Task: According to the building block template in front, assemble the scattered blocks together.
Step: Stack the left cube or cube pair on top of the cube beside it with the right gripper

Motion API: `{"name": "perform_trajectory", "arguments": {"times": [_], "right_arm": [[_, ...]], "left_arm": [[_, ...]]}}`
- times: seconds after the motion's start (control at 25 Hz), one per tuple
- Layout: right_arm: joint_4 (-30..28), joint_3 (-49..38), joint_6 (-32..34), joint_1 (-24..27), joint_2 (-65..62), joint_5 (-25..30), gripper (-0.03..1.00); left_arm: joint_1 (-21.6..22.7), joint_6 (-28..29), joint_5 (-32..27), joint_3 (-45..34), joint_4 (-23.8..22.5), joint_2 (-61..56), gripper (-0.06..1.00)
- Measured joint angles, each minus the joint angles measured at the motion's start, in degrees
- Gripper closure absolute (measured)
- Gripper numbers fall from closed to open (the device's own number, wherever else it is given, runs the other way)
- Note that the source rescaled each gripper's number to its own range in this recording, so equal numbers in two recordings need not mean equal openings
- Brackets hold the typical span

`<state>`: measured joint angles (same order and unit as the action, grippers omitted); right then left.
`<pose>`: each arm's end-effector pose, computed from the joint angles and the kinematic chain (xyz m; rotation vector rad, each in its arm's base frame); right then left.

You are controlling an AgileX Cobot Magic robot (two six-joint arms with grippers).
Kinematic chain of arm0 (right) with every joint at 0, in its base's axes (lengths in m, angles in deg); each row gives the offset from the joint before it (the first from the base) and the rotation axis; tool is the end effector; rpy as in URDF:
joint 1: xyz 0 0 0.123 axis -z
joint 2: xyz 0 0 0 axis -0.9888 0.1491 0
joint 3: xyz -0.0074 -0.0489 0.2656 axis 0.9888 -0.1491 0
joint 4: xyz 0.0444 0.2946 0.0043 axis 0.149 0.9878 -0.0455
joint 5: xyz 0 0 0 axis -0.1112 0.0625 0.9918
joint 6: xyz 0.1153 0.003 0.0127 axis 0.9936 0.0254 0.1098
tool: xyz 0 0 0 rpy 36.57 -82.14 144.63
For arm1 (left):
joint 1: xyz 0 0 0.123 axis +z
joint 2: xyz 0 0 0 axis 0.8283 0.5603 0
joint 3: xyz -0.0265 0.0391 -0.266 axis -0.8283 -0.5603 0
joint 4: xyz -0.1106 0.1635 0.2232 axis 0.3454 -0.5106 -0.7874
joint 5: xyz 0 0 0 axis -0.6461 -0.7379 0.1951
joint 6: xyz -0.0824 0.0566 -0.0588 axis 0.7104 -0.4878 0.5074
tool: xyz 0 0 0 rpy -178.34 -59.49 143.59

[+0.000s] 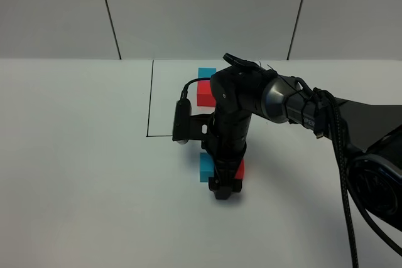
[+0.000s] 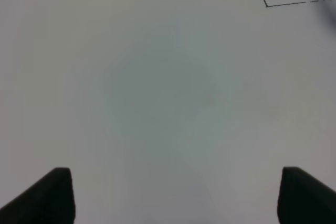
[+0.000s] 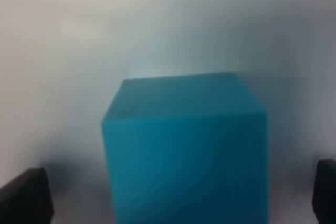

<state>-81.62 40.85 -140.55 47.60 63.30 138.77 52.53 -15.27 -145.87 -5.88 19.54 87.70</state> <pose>0.4182 0.2834 0.0615 -2.0366 2.2382 0.0088 0.0706 -0.0062 0.2902 0.1177 2.0357 -0.0252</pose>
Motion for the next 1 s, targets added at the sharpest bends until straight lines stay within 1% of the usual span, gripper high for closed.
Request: {"name": "perform_trajectory", "arguments": {"times": [0.24, 0.32, 0.36, 0.4, 0.48, 0.6, 0.72, 0.76, 0.84, 1.0], "right_arm": [[0.0, 0.0, 1.2, 0.0, 0.4, 0.4, -0.03], [0.0, 0.0, 1.4, 0.0, 0.4, 0.4, -0.01], [0.0, 0.0, 1.4, 0.0, 0.4, 0.5, 0.05], [0.0, 0.0, 1.4, 0.0, 0.4, 0.6, 0.14], [0.0, 0.0, 1.4, 0.0, 0.4, 0.6, 0.33], [0.0, 0.0, 1.5, 0.0, 0.4, 1.2, 0.67], [0.0, 0.0, 1.6, 0.0, 0.4, 1.2, 0.95], [0.3, 0.0, 1.9, 0.0, 0.4, 1.2, 0.96], [0.9, 0.0, 2.7, 0.0, 0.4, 1.2, 0.96], [2.4, 0.0, 7.9, 0.0, 0.4, 0.6, 0.96]], "left_arm": [[0.0, 0.0, 0.0, 0.0, 0.0, 0.0, 0.26], [0.0, 0.0, 0.0, 0.0, 0.0, 0.0, 0.26], [0.0, 0.0, 0.0, 0.0, 0.0, 0.0, 0.26], [0.0, 0.0, 0.0, 0.0, 0.0, 0.0, 0.26], [0.0, 0.0, 0.0, 0.0, 0.0, 0.0, 0.26], [0.0, 0.0, 0.0, 0.0, 0.0, 0.0, 0.26], [0.0, 0.0, 0.0, 0.0, 0.0, 0.0, 0.26], [0.0, 0.0, 0.0, 0.0, 0.0, 0.0, 0.26], [0.0, 0.0, 0.0, 0.0, 0.0, 0.0, 0.26], [0.0, 0.0, 0.0, 0.0, 0.0, 0.0, 0.26]]}}
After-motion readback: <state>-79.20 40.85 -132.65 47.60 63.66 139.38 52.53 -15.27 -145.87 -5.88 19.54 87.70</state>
